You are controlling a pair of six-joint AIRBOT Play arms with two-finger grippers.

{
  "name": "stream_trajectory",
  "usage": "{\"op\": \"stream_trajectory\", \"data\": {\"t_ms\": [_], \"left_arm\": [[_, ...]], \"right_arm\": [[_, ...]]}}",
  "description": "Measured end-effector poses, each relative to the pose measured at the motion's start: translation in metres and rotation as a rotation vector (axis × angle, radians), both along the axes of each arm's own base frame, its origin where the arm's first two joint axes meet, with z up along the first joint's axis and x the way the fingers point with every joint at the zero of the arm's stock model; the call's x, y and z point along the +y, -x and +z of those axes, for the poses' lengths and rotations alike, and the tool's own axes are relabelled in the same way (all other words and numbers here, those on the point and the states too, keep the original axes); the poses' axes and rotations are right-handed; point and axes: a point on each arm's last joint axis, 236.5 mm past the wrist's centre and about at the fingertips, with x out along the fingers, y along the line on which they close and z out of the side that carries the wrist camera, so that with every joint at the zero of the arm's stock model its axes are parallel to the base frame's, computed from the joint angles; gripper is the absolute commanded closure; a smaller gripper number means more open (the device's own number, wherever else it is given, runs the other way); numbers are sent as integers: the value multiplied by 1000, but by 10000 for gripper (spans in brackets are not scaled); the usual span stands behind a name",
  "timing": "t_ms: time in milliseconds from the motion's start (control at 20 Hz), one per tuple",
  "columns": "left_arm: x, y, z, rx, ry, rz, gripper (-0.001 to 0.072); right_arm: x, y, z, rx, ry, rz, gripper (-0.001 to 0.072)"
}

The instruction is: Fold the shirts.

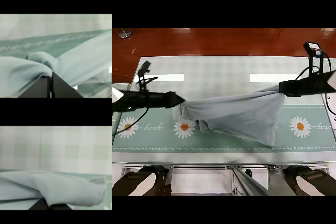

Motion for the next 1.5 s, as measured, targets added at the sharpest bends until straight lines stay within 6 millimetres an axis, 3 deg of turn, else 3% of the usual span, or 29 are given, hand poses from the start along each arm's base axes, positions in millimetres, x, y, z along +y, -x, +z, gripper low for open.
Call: {"op": "stream_trajectory", "data": {"t_ms": [50,100,150,200,250,350,450,600,700,800,950,1100,1250,1300,1350,1400,1500], "left_arm": [[-9,-15,-8,17,-3,-13,656],[-18,-28,-16,36,-4,-29,499],[-27,-40,-22,57,-3,-48,185],[-35,-50,-27,79,0,-72,2],[-40,-57,-29,109,4,-100,2],[-37,-65,-33,166,-28,-158,2],[-4,-63,-41,239,-126,-173,2],[52,-43,-50,325,-216,-106,2],[68,-16,-62,373,-182,-43,3],[53,17,-77,400,-64,-22,3],[6,48,-87,380,159,-25,3],[-31,50,-93,320,236,-26,3],[-66,48,-99,277,228,-69,3],[-77,46,-100,267,226,-84,8],[-87,45,-101,264,224,-106,214],[-95,42,-102,264,221,-121,688],[-107,40,-102,284,230,-147,685]], "right_arm": [[1,-13,-7,5,-27,-8,684],[2,-25,-14,14,-50,-16,680],[2,-37,-21,21,-75,-30,525],[0,-45,-25,33,-93,-43,141],[-6,-53,-29,43,-109,-59,92],[-24,-59,-30,74,-116,-77,92],[-54,-50,-30,128,-106,-95,94],[-117,-8,-42,243,-58,-190,94],[-142,29,-59,301,-83,-286,95],[-136,61,-80,322,-174,-345,95],[-93,92,-105,320,-327,-334,95],[-59,116,-128,356,-389,-294,95],[-41,131,-139,391,-394,-258,95],[-39,134,-142,401,-389,-253,95],[-38,138,-144,411,-381,-249,95],[-37,141,-146,424,-375,-246,95],[-35,150,-149,456,-365,-234,95]]}}
